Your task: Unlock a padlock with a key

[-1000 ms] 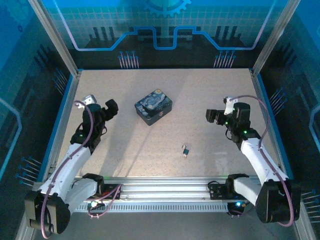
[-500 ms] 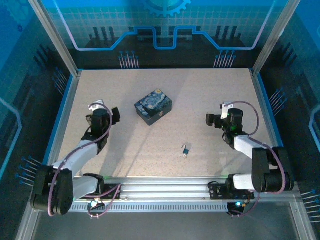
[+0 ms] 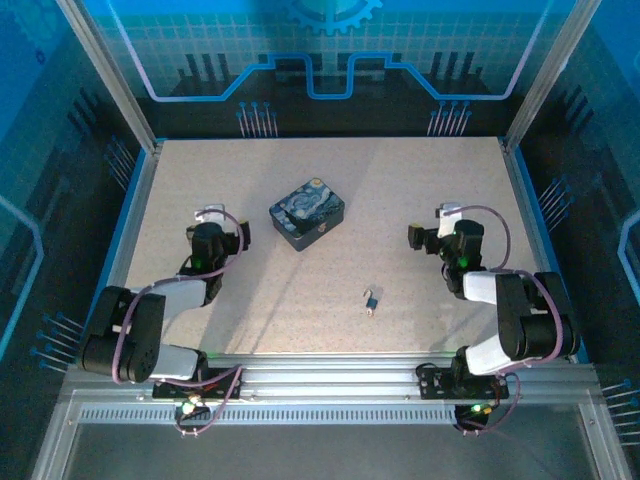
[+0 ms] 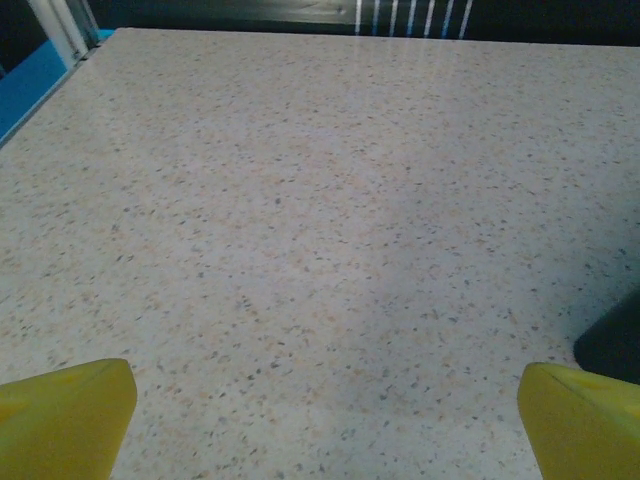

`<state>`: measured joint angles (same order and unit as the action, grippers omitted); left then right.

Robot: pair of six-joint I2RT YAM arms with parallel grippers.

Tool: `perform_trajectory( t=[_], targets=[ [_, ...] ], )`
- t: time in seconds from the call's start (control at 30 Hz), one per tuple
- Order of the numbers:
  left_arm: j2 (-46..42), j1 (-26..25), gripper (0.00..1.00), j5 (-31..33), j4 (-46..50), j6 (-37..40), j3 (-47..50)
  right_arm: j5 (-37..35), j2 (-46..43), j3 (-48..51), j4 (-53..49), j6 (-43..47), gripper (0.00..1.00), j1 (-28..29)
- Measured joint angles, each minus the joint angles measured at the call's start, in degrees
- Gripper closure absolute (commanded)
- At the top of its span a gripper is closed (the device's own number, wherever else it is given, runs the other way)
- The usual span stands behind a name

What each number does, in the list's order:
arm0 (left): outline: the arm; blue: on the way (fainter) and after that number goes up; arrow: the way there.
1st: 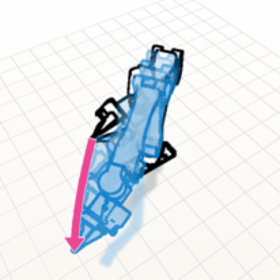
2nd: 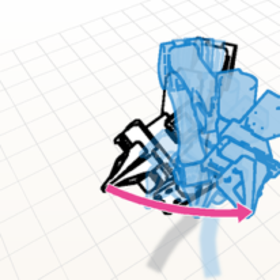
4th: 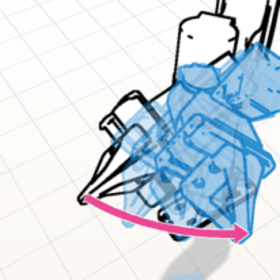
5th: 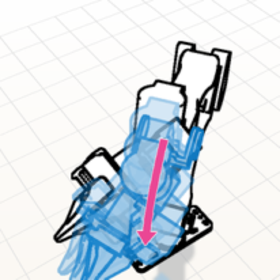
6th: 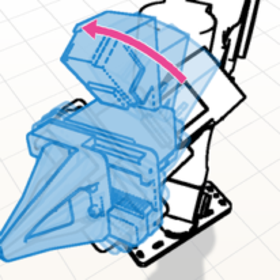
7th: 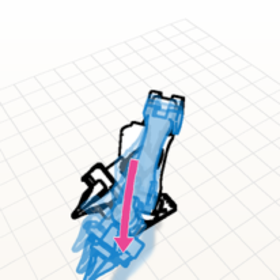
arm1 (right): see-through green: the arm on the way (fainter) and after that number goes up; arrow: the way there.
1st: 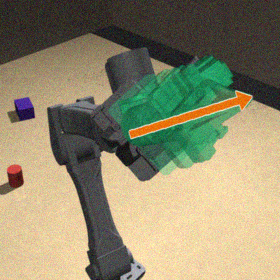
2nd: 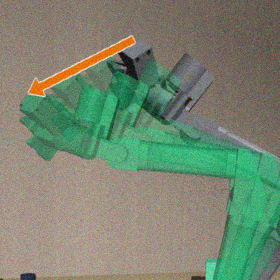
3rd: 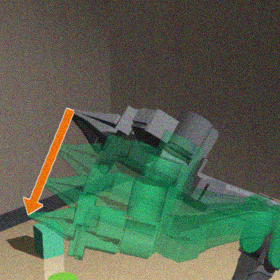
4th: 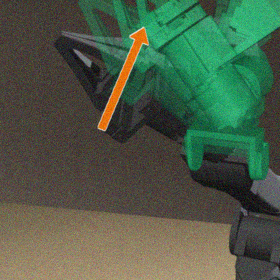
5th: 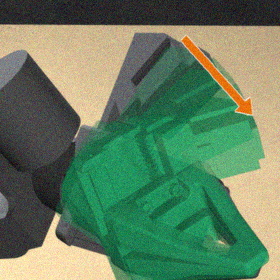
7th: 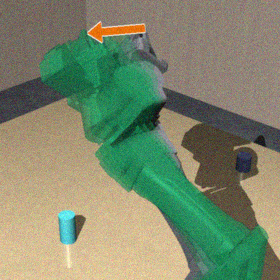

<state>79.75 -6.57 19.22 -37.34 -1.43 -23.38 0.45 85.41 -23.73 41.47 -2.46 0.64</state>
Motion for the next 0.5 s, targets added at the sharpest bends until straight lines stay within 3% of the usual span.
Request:
perform_trajectory(
  t=[0.2,0.5],
  targets=[
    [7.1,2.3,0.01,-4.8,-11.2,1.6,1.6,-0.2,0.2,0.0,0.2,1.2,0.0,0.6],
    [9.2,5.3,0.01,-9.0,-13.1,1.4,2.2,-1.6,0.2,0.0,0.2,2.0,0.0,1.6]
  ],
)
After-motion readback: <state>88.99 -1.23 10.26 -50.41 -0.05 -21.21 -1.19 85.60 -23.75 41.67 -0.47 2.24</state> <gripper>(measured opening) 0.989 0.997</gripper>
